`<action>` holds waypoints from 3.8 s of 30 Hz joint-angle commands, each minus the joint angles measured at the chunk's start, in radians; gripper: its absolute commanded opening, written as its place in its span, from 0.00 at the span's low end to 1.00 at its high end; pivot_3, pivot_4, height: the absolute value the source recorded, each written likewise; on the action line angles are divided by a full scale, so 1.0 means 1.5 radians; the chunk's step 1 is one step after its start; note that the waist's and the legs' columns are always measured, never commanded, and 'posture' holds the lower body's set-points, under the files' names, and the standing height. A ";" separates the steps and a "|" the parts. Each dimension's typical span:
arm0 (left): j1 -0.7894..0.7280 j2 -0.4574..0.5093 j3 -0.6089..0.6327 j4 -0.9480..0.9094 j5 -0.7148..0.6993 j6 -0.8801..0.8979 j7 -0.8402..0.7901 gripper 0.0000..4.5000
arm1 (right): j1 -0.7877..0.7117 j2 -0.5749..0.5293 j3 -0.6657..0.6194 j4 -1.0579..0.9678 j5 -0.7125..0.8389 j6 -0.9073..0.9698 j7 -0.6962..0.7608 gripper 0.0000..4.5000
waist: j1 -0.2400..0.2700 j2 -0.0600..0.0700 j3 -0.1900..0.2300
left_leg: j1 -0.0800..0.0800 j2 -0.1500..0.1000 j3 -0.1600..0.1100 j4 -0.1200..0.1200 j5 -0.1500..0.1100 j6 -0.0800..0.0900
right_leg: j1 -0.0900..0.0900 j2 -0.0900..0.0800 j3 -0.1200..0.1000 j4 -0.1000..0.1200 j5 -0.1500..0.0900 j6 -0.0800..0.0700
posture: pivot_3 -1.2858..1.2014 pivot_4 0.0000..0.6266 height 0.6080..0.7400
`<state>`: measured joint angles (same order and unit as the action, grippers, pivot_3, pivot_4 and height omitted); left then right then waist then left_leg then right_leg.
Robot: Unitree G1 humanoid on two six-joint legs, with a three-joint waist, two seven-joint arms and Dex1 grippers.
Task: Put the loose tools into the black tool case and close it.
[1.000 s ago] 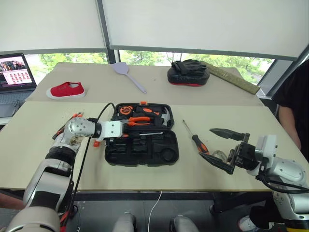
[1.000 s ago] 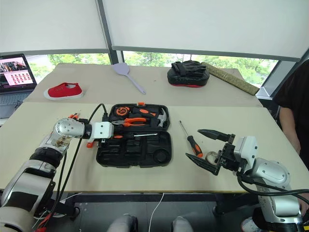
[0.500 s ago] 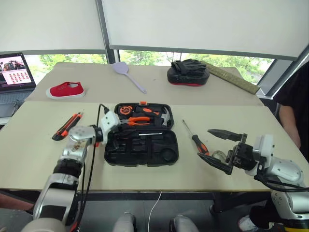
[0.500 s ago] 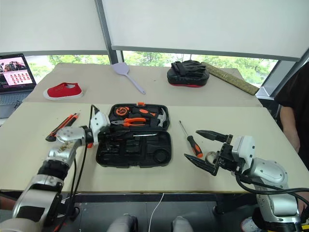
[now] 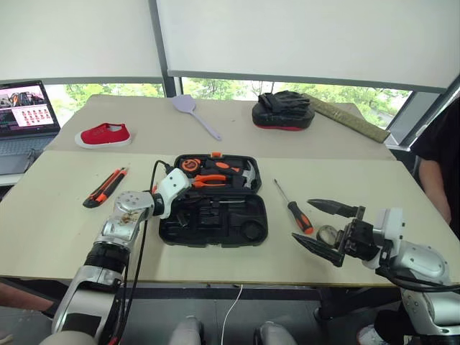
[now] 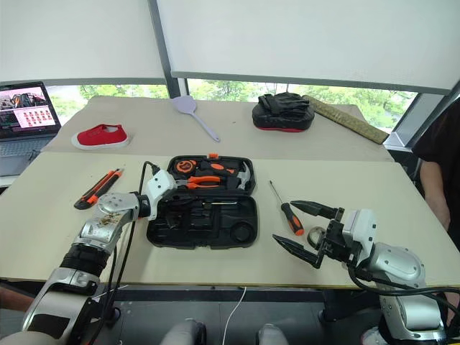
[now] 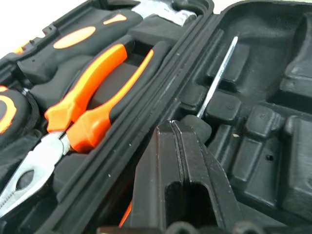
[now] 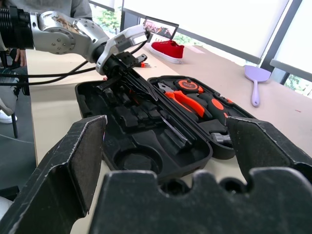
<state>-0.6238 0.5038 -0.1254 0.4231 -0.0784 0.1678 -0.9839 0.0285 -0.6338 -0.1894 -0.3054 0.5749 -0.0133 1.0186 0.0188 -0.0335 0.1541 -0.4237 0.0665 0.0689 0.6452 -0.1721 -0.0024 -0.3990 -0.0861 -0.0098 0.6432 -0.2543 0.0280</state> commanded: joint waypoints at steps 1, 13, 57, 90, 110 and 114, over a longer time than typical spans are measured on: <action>0.024 -0.003 -0.025 0.001 0.007 0.024 -0.017 0.01 | 0.001 0.007 -0.012 -0.023 0.008 0.002 -0.015 1.00 | 0.000 0.000 0.000 | 0.000 0.000 0.000 0.000 0.000 0.000 | 0.000 0.000 0.000 0.000 0.000 0.000 | 0.52 0.24 1.00; 0.188 0.083 0.185 -0.202 -0.279 -0.109 -0.239 0.72 | 0.126 0.007 -0.138 0.011 -0.035 0.001 -0.107 1.00 | -0.005 0.000 0.000 | -0.005 0.000 0.000 -0.002 0.000 0.001 | -0.005 0.000 0.000 -0.001 0.002 -0.005 | 0.52 0.24 1.00; 0.454 0.067 0.297 -0.435 -0.411 -0.038 -0.126 1.00 | -0.301 0.036 0.055 0.038 -0.139 0.475 -0.400 0.23 | -0.010 0.000 0.001 | -0.012 0.000 0.003 -0.001 -0.001 0.002 | -0.015 -0.002 0.001 0.001 0.002 -0.005 | 0.52 0.24 1.00; 0.520 0.073 0.337 -0.420 -0.355 -0.092 -0.081 1.00 | -0.652 0.132 0.485 0.397 -0.473 0.227 0.048 0.23 | -0.021 0.000 0.001 | -0.010 0.010 0.006 -0.001 0.000 0.000 | -0.017 0.006 0.002 0.002 0.005 -0.012 | 0.52 0.24 1.00; 0.541 0.073 0.351 -0.418 -0.346 -0.099 -0.075 1.00 | -0.708 0.120 0.392 0.463 -0.392 0.043 0.174 0.64 | -0.022 0.000 0.001 | -0.010 0.010 0.008 -0.002 -0.001 -0.001 | -0.018 0.006 0.002 0.002 0.005 -0.012 | 0.52 0.24 1.00; 0.539 0.072 0.354 -0.411 -0.344 -0.103 -0.070 1.00 | -0.705 0.149 0.326 0.479 -0.311 0.107 0.184 0.58 | -0.022 0.000 0.001 | -0.010 0.010 0.008 -0.002 -0.001 -0.001 | -0.017 0.006 0.003 0.002 0.005 -0.012 | 0.52 0.24 1.00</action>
<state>0.1881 0.6008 0.3773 -0.1822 -0.5897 0.0391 -1.0934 -1.0157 -0.4382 0.3644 0.4197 0.0354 0.1066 1.2990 -0.0138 -0.0329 0.1561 -0.4385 0.0821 0.0806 0.6427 -0.1732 -0.0038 -0.4252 -0.0763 -0.0061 0.6467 -0.2471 0.0097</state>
